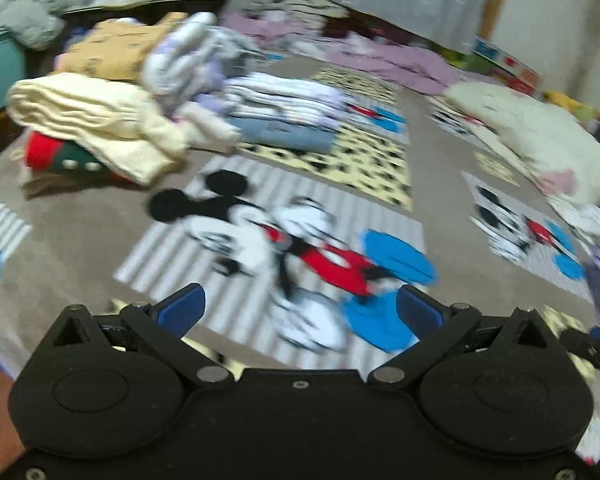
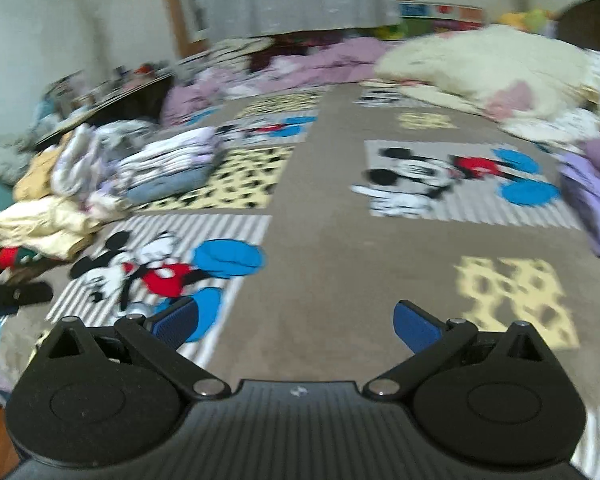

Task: Fold clothes
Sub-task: 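Move the left tool toward the clothes pile and reach the pale yellow quilted garment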

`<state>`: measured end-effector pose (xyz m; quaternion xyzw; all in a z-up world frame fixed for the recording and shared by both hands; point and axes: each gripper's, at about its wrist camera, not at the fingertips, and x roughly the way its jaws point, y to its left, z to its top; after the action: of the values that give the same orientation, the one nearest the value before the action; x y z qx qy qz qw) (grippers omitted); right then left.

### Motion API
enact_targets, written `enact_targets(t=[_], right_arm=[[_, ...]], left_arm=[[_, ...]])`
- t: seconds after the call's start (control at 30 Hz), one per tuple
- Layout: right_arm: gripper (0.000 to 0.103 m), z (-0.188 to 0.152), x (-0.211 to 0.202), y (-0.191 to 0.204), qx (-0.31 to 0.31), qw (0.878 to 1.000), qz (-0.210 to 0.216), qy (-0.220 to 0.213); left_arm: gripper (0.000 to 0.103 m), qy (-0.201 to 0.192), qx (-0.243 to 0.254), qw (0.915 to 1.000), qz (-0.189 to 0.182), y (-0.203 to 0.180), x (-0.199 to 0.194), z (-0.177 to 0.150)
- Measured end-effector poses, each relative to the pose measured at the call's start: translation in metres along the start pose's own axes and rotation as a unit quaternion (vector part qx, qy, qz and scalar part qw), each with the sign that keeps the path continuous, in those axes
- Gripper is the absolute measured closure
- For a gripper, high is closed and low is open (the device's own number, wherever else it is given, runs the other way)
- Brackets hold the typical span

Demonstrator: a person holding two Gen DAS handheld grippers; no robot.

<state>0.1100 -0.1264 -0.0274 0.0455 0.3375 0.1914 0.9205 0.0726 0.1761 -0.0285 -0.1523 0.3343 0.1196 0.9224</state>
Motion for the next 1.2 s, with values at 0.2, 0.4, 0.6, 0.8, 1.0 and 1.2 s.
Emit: enact_targets(t=[0.2,0.4,0.6,0.8,1.0,1.2], right_arm=[[0.0,0.02,0.055,0.032,0.003,0.997,0.059,0.042],[0.0,0.04,0.116,0.053,0.035,0.994,0.056,0.084],[0.0,0.05,0.154,0.084,0.022,0.991,0.102,0.083],[0.0,0.044,0.185,0.113,-0.001,0.987,0.122,0.103],[0.0,0.03,0.191,0.109,-0.002,0.986,0.112,0.123],[0.0,0.029,0.172,0.09,0.006,0.988,0.1,0.118]], left_arm=[[0.0,-0.063,-0.03,0.9963,0.05,0.066,0.02,0.038],[0.001,-0.118,-0.066,0.9865,0.092,0.13,0.046,0.081],[0.012,-0.151,-0.068,0.9771,0.134,0.176,0.083,0.124],[0.017,-0.138,-0.057,0.9747,0.166,0.18,0.134,0.134],[0.08,-0.134,-0.029,0.9677,0.211,0.17,0.163,0.14],[0.095,-0.134,-0.035,0.976,0.168,0.154,0.123,0.144]])
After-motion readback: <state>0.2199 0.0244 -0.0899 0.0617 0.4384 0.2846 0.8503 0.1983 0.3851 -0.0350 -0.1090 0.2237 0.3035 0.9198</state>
